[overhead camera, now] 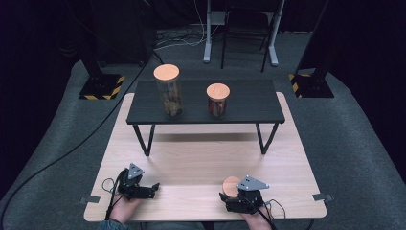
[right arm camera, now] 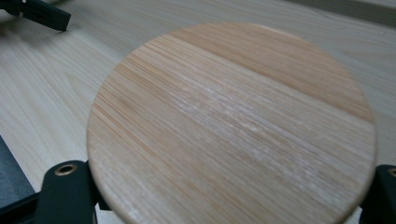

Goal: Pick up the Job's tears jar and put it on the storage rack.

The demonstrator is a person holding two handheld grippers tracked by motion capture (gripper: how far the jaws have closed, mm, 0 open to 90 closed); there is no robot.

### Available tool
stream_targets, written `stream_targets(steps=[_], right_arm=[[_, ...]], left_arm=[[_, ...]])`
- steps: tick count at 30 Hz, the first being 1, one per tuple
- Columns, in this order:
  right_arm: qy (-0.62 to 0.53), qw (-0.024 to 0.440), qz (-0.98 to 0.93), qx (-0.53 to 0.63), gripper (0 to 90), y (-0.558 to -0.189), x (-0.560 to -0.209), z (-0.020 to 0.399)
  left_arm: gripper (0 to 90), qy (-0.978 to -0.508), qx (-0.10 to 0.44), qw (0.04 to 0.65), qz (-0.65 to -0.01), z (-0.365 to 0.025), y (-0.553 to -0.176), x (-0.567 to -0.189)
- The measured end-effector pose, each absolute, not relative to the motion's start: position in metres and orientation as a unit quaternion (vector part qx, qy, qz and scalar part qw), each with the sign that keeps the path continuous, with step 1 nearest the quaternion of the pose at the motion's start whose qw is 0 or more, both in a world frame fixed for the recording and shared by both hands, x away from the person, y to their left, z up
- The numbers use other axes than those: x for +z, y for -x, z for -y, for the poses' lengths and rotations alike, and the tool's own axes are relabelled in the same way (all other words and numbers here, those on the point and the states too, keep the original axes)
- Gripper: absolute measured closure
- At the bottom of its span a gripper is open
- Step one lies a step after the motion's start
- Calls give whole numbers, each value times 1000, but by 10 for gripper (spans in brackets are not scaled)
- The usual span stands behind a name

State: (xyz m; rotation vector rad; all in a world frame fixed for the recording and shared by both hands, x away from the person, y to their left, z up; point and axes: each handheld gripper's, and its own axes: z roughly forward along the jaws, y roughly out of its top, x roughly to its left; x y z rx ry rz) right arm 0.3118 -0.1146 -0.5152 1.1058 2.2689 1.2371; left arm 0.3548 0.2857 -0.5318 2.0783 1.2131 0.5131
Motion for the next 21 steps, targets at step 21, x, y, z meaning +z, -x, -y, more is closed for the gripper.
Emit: stream_targets(steps=[21], right_arm=[[-390, 158, -800, 428, 249, -311, -504, 119]], left_arm=[[5, -796, 197, 334, -465, -286, -355, -532]])
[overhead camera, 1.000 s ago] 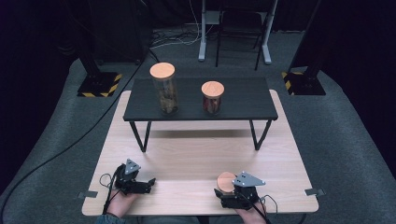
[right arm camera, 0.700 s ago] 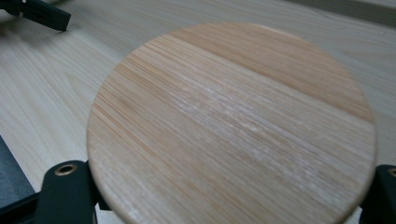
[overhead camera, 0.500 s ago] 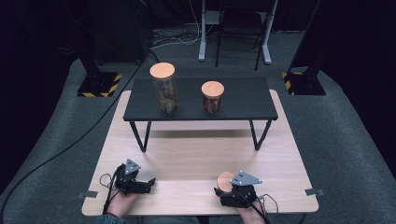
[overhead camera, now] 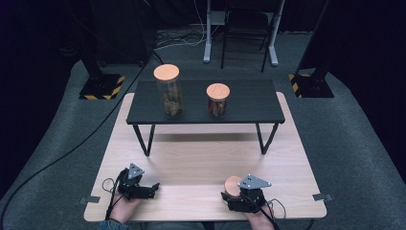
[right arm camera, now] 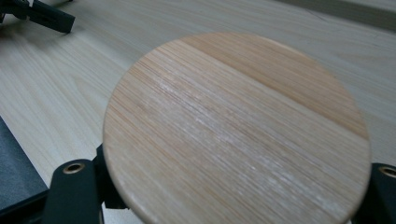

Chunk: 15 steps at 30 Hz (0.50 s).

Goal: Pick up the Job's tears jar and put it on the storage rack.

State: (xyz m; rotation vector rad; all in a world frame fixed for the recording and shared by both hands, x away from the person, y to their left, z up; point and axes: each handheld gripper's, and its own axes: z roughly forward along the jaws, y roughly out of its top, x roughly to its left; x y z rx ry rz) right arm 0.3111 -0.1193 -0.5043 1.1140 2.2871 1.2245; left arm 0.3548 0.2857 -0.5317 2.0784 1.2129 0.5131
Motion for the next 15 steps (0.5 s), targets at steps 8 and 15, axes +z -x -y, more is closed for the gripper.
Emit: stream_targets(steps=[8, 15], right_arm=[[-390, 159, -799, 429, 249, -312, -495, 125], [-389, 165, -797, 431, 249, -314, -485, 132]], left_arm=[[6, -796, 197, 334, -465, -286, -355, -532], [5, -796, 197, 334, -465, -286, -355, -532]])
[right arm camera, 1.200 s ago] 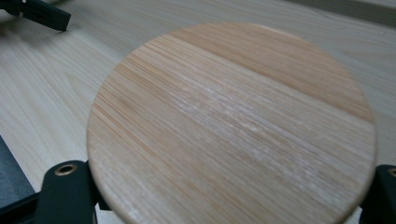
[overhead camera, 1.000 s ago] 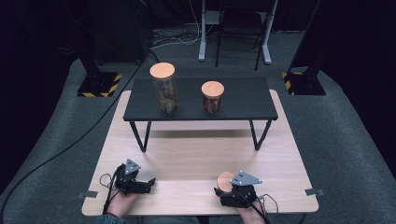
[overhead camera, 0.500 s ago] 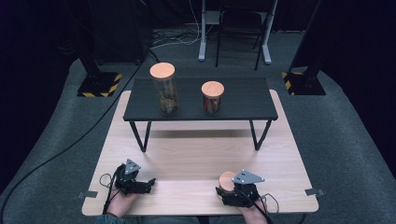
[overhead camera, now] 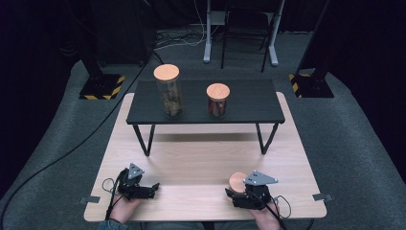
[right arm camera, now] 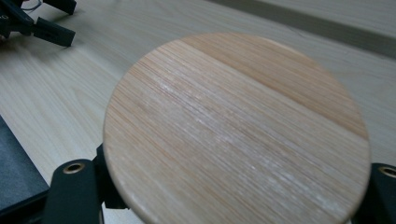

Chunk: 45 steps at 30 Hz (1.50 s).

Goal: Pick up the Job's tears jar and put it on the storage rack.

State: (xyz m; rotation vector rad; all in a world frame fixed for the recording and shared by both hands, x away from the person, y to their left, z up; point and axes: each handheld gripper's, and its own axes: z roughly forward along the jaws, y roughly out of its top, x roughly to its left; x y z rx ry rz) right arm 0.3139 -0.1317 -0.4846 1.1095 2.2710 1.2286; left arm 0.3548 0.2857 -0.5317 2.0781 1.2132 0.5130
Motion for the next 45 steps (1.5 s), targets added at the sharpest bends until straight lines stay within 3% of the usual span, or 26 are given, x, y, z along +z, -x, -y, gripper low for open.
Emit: stream_targets(steps=[45], right_arm=[[-390, 190, -788, 438, 250, -333, -427, 153]], left_arm=[[5, -797, 197, 333, -464, -286, -355, -532]])
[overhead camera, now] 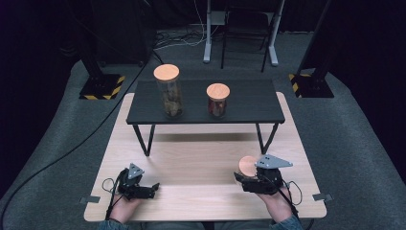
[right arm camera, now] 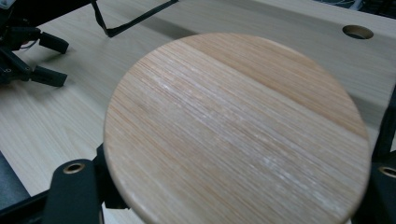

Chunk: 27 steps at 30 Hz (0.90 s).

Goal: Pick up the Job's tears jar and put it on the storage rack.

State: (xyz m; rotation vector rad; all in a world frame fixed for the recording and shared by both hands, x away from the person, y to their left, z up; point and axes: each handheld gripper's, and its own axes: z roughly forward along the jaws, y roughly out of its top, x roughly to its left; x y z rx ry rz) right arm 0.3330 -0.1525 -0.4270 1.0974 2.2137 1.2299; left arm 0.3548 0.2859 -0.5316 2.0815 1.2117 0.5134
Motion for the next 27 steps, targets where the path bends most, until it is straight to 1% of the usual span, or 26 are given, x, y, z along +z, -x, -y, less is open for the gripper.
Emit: stream_targets(steps=[27], right_arm=[[-393, 200, -782, 441, 250, -349, -393, 156]], left_arm=[[5, -796, 197, 334, -465, -286, -355, -532]])
